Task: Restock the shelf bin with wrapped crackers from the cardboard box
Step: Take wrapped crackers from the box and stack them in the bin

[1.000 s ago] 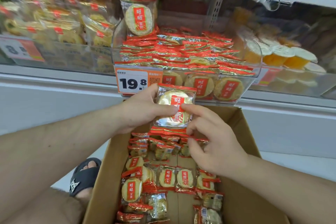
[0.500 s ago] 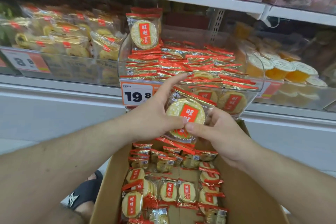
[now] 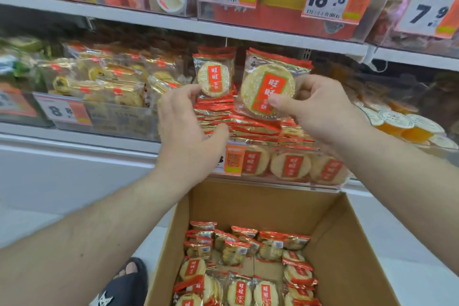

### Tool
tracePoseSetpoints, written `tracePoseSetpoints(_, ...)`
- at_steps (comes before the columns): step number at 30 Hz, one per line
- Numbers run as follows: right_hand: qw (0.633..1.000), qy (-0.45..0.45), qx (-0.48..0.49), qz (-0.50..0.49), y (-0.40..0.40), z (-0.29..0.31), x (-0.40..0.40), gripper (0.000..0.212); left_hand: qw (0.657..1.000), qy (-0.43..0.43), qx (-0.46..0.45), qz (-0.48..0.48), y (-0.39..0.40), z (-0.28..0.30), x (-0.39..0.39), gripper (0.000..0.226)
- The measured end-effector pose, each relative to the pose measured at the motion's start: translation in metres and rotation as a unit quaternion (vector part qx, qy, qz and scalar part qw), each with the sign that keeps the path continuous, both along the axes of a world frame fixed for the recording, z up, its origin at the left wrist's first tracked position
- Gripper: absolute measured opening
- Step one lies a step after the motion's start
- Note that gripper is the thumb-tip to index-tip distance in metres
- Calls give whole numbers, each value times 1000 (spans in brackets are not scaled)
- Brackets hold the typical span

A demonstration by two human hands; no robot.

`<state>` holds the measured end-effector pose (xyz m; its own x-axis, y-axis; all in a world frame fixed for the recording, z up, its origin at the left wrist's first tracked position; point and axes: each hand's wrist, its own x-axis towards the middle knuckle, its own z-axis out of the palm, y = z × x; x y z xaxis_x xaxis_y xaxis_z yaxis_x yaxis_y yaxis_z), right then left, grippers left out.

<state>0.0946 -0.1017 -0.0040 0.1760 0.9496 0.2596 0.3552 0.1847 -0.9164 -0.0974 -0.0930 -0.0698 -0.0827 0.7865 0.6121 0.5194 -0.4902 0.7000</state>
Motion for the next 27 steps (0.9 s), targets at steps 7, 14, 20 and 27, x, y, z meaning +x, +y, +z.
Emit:
tracePoseSetpoints(7,996,-87,-22,18,87,4,-33,26,990,-9,-144,2,14,-17,1,85)
tracePoseSetpoints(14,988,-128,-70,44,120,-11,-51,27,987,-50,-145,-35,13,-22,3,74)
tracePoseSetpoints(20,982,-184,-40,-8,130,-10,-54,47,988,-56,-142,-28,12,-23,3,67)
tracePoseSetpoints(27,970,-226,-62,-69,134,-19,-65,46,988,-50,-145,-30,10,-23,4,64)
